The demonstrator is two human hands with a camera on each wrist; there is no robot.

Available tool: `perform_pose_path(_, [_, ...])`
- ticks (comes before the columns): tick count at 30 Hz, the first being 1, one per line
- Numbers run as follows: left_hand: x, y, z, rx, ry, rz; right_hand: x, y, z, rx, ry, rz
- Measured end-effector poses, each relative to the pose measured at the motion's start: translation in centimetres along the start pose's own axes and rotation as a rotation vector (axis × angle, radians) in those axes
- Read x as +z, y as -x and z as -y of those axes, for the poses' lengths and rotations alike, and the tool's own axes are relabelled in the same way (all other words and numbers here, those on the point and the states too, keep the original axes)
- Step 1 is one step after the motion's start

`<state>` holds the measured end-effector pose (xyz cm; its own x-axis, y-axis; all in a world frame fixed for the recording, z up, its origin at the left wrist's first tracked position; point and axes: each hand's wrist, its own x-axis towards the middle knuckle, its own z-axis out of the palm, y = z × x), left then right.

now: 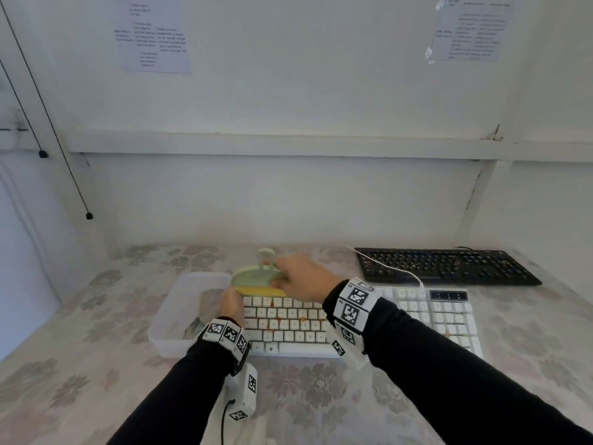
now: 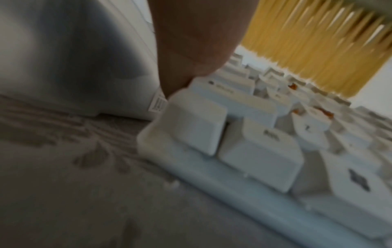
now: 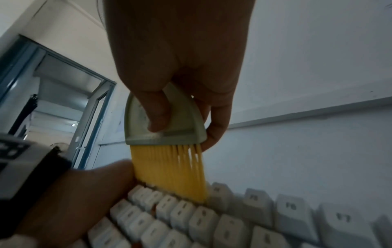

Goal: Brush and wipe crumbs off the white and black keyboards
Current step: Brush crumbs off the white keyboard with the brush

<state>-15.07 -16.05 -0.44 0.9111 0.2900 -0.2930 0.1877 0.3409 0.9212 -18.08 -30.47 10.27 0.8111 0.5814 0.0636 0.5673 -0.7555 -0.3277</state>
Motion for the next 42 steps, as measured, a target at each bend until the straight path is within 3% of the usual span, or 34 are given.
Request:
perform_pose_path(11, [0.0, -0.9, 0.2, -0.099, 0.002, 0.014, -0.6, 3.2, -5.4, 0.187, 0.091, 0.024])
perform_pose_path(20, [0.3, -0.9, 0.5, -0.039, -0.058, -0.019, -3.4, 10.2, -13.7, 0.498, 0.081, -0.051])
perform_pose_path(28, [0.2, -0.9, 0.7, -0.017, -0.113, -0.037, -5.4, 16.2, -19.3, 0.653, 0.117, -0.139])
perform_pose_path(42, [0.3, -0.7, 0.7, 0.002, -0.132, -0.089, -9.5, 19.1, -18.5, 0.837, 0.346, -0.193])
